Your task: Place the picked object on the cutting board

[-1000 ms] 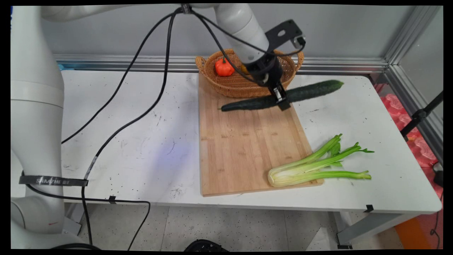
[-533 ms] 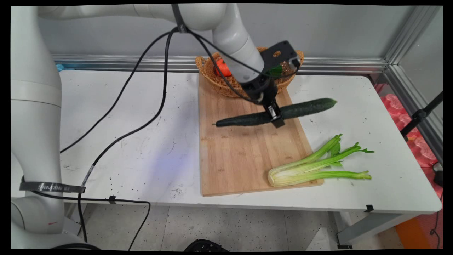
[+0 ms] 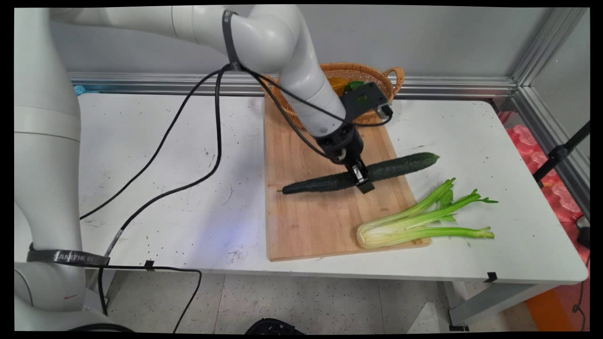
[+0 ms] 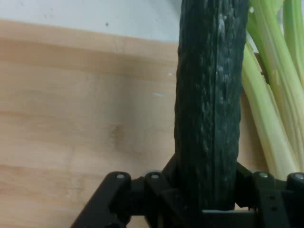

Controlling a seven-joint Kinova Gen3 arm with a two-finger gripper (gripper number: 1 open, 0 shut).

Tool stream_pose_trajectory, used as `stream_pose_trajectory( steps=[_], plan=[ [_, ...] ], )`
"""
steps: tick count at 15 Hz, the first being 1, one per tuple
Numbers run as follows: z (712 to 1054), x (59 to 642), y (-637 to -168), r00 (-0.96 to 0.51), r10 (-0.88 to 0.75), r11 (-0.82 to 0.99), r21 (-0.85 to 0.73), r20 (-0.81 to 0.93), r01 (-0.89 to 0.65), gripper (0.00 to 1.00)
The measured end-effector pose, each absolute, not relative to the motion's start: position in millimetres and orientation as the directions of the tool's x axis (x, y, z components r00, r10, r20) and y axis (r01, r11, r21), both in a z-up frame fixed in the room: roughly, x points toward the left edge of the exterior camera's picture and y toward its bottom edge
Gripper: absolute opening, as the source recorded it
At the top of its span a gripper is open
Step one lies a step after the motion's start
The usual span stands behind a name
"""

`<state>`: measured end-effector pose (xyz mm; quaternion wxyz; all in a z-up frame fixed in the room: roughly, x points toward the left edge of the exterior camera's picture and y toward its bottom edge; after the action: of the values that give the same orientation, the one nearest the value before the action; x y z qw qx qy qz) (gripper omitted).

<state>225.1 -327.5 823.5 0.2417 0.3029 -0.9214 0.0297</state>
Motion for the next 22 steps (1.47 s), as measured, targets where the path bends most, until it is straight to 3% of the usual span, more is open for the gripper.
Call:
stream_pose_trajectory(
  steps=[22],
  plan=[
    [785, 224, -306, -0.672, -0.600, 0.786, 0.164, 0.434, -0.596, 0.00]
  ],
)
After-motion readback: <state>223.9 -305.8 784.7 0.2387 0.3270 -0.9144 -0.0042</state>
